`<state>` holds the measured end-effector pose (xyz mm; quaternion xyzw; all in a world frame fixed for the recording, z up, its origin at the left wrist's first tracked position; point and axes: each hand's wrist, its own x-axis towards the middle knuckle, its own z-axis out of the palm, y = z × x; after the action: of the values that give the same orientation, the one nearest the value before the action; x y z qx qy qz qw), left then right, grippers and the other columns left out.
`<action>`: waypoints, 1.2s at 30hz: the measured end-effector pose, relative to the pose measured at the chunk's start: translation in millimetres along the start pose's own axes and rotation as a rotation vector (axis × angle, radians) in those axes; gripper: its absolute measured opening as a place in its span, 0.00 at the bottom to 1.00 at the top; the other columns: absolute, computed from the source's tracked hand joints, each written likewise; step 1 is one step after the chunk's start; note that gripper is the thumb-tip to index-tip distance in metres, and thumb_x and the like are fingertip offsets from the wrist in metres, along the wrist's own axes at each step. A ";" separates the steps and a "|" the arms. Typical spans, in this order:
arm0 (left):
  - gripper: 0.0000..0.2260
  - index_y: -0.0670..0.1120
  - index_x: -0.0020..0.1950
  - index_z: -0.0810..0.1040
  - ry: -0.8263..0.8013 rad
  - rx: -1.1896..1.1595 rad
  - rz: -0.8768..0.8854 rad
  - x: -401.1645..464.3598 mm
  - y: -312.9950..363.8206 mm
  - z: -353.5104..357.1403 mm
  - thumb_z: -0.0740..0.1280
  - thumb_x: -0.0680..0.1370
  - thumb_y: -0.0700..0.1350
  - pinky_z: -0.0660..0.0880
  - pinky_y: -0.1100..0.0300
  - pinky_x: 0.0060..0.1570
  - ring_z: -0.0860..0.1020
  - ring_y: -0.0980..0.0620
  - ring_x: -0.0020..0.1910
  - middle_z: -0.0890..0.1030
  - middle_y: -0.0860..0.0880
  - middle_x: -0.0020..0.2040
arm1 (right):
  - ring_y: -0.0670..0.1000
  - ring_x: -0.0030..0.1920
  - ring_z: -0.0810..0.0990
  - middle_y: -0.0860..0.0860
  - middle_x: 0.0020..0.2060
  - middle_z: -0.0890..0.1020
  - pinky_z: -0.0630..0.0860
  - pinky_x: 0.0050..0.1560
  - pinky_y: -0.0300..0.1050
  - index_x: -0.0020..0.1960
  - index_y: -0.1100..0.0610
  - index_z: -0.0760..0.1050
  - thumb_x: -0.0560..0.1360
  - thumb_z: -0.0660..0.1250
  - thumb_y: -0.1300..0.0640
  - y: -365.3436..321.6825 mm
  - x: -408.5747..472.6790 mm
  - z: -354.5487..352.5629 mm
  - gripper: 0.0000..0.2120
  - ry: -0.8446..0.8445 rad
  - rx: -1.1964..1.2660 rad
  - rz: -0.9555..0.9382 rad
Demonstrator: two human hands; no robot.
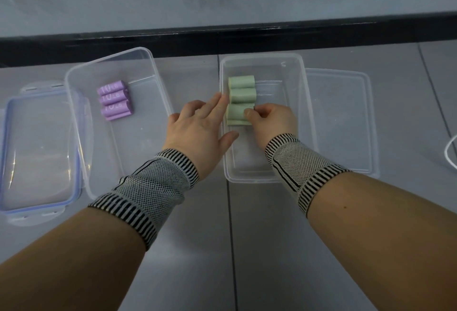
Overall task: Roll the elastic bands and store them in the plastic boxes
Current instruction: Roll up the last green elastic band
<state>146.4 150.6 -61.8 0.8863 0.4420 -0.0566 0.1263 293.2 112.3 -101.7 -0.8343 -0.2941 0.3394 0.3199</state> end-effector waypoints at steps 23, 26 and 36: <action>0.31 0.52 0.77 0.44 0.002 0.034 0.015 -0.5 0.9 1.8 0.50 0.78 0.62 0.58 0.50 0.67 0.56 0.51 0.72 0.51 0.57 0.77 | 0.50 0.55 0.78 0.50 0.57 0.79 0.73 0.54 0.43 0.69 0.51 0.69 0.77 0.63 0.48 -1.3 -0.8 1.1 0.21 -0.063 -0.014 -0.051; 0.31 0.52 0.77 0.44 0.008 0.038 0.015 -0.2 -0.3 2.9 0.49 0.78 0.62 0.58 0.50 0.67 0.56 0.51 0.72 0.51 0.57 0.77 | 0.49 0.52 0.78 0.49 0.54 0.80 0.72 0.51 0.41 0.69 0.51 0.68 0.76 0.65 0.47 -0.5 -1.8 -0.3 0.23 -0.072 0.029 -0.039; 0.31 0.53 0.77 0.44 0.018 0.041 0.016 -0.6 -0.2 3.9 0.49 0.78 0.63 0.58 0.50 0.67 0.56 0.50 0.72 0.50 0.58 0.77 | 0.48 0.49 0.74 0.51 0.58 0.68 0.69 0.48 0.40 0.73 0.41 0.58 0.78 0.61 0.50 -0.6 -1.0 3.6 0.25 -0.031 -0.155 -0.165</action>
<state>145.9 149.2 -65.4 0.8927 0.4346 -0.0565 0.1047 289.7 113.2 -102.9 -0.8240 -0.3920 0.3012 0.2767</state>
